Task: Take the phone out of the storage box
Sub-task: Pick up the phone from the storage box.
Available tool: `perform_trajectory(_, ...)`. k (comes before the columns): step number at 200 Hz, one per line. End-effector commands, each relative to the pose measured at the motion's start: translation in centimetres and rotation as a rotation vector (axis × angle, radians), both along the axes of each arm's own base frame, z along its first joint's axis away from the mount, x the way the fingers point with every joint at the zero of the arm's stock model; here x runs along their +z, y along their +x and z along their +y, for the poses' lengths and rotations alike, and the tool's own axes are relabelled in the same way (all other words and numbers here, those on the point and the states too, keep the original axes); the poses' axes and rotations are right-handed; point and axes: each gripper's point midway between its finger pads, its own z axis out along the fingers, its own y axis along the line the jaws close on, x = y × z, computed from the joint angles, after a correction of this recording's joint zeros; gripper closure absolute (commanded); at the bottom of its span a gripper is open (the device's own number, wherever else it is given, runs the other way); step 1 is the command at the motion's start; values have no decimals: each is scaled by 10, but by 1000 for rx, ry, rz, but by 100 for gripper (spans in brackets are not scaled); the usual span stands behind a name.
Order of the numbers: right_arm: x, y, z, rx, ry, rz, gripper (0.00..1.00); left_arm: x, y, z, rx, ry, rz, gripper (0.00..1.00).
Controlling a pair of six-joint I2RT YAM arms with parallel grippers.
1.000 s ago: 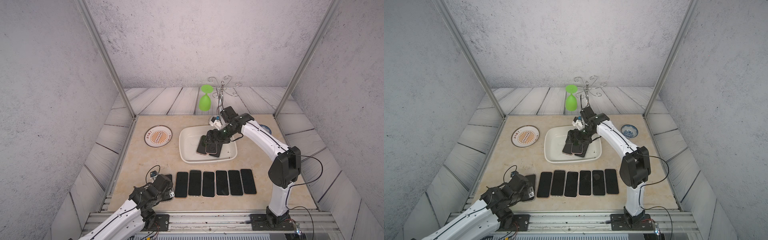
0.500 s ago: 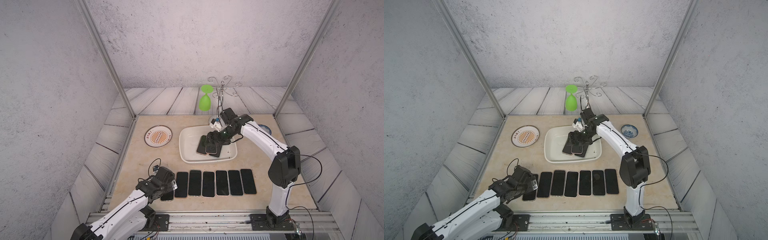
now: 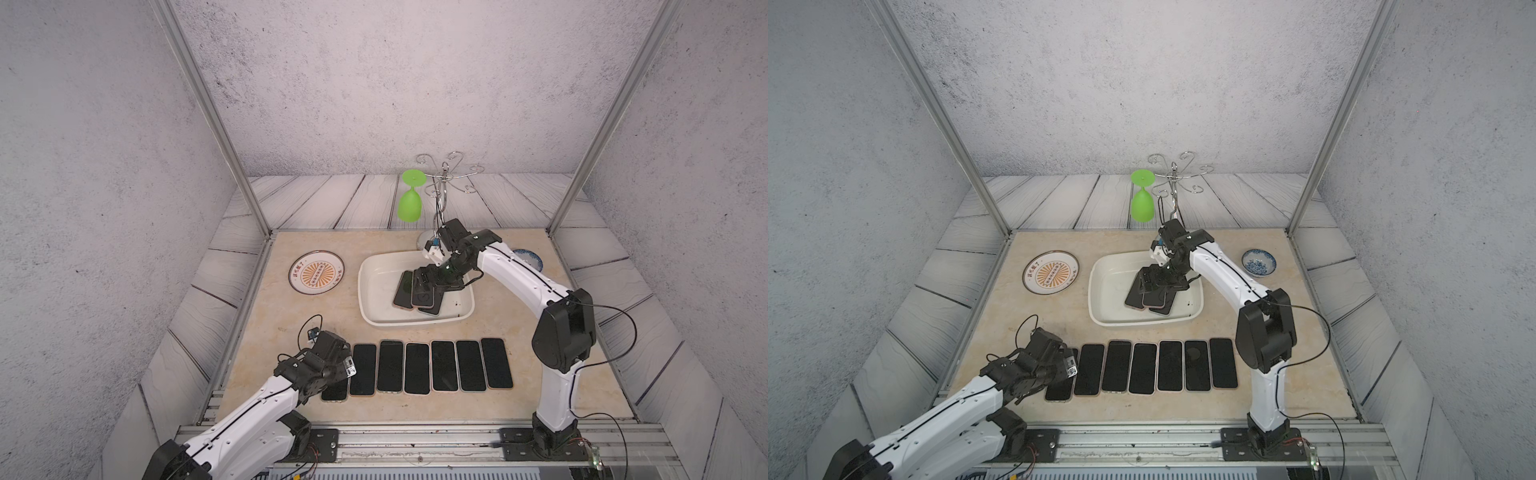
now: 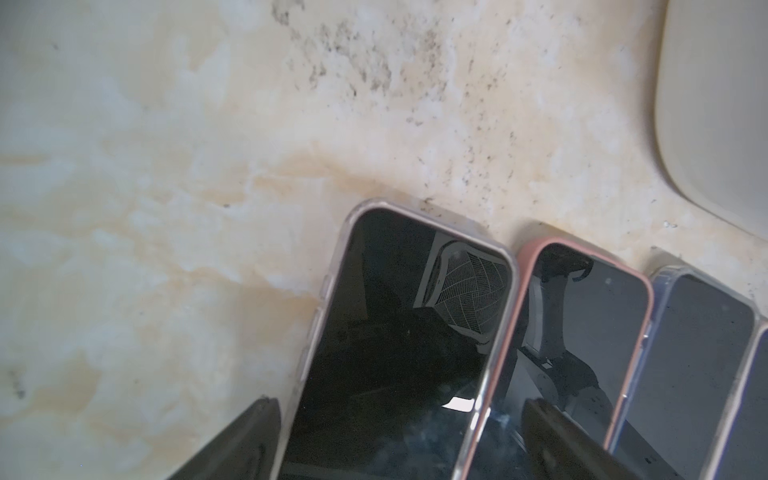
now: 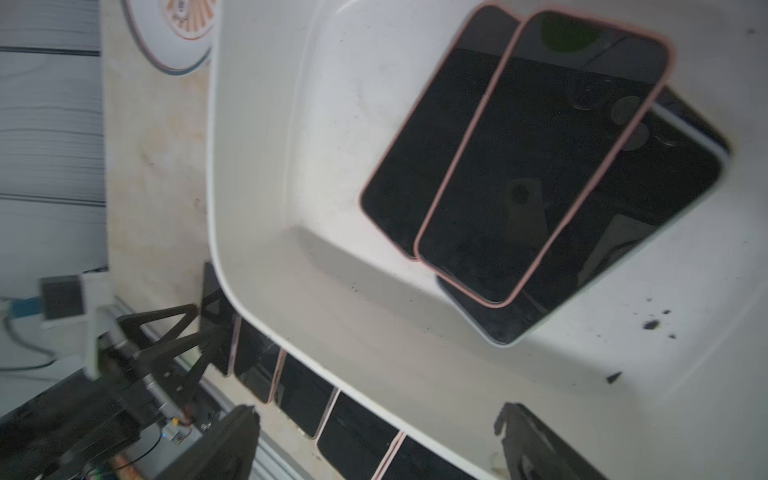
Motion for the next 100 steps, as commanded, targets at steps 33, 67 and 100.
perform_trajectory(33,-47,58,-13,-150,-232,2,3,105,47,-15,-96,45,-180,2)
perform_trajectory(67,-72,79,-11,-217,-306,-14,2,141,82,-46,-198,14,-245,2)
perform_trajectory(100,-81,82,0,-231,-315,-21,1,147,96,-57,-234,-14,-259,2)
